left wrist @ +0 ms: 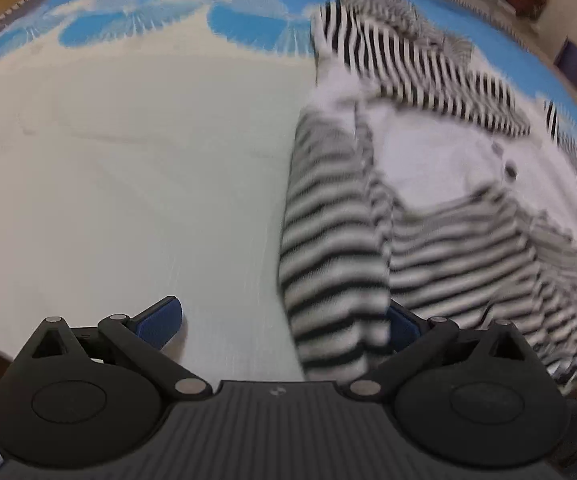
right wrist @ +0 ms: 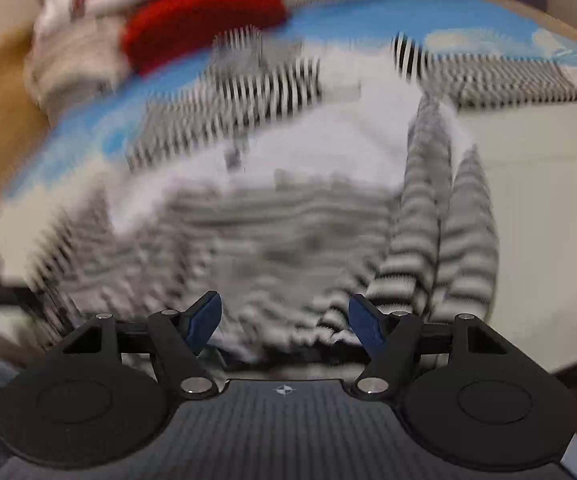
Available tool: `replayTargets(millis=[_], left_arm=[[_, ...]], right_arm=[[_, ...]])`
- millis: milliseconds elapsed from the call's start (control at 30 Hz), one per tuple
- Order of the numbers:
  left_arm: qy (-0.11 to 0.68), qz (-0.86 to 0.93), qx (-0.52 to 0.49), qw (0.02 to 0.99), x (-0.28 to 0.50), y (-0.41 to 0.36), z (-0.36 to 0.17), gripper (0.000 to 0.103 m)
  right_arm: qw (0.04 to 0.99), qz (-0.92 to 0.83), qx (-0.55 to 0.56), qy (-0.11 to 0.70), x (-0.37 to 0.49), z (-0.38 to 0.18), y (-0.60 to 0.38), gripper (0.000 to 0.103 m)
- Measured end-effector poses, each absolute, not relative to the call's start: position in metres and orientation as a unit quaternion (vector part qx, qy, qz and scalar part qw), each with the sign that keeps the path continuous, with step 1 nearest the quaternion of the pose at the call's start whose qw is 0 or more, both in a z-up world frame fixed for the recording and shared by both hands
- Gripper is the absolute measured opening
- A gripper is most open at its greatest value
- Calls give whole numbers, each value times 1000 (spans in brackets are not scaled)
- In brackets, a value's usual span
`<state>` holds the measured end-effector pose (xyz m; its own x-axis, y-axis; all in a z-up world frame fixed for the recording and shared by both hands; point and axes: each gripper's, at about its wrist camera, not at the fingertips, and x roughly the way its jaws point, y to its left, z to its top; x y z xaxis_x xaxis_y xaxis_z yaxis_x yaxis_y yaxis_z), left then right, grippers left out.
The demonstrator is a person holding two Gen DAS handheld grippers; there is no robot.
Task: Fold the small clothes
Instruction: 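Grasp the white cuff of the other striped sleeve with the right tool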
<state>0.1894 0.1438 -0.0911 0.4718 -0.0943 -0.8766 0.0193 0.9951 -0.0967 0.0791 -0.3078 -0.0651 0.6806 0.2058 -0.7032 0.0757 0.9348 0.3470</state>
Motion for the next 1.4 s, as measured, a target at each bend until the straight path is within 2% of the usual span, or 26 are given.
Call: replayTargets(millis=[67,200,433,667,1000,1233,1267,1300,1333,1400], left_arm=[[490,-26,-50,870,198,145,-74,103],[453,-5,-73,889,228,148,-48,103],[425,45,-97,899,293,136,-55,103],[438,55,-83,893,332,119,-85,103],[436,65,-44,896,346,103,-94,103],[446,71,-29,892,349,99,-102,103],[446,72,-29,892,349,99,-102,103],[446,72,-30,891,350,100,-101,103],[446,72,-30,892,350,100,-101,103],[440,74,-28,895,350,101,-98,103]], right_arm=[[914,14,197,355,79,-42,-328,81],[925,-59,238,292,93,-15,-385,83],[892,-217,343,197,140,-38,-500,83],[832,-295,425,202,202,-100,-586,83],[804,-368,418,206,265,-149,-659,83],[815,-408,361,198,297,-158,-689,88],[815,-414,347,208,304,-157,-690,75],[818,-416,331,220,312,-157,-689,55],[821,-410,324,230,318,-155,-689,4],[825,-402,317,237,323,-147,-686,5]])
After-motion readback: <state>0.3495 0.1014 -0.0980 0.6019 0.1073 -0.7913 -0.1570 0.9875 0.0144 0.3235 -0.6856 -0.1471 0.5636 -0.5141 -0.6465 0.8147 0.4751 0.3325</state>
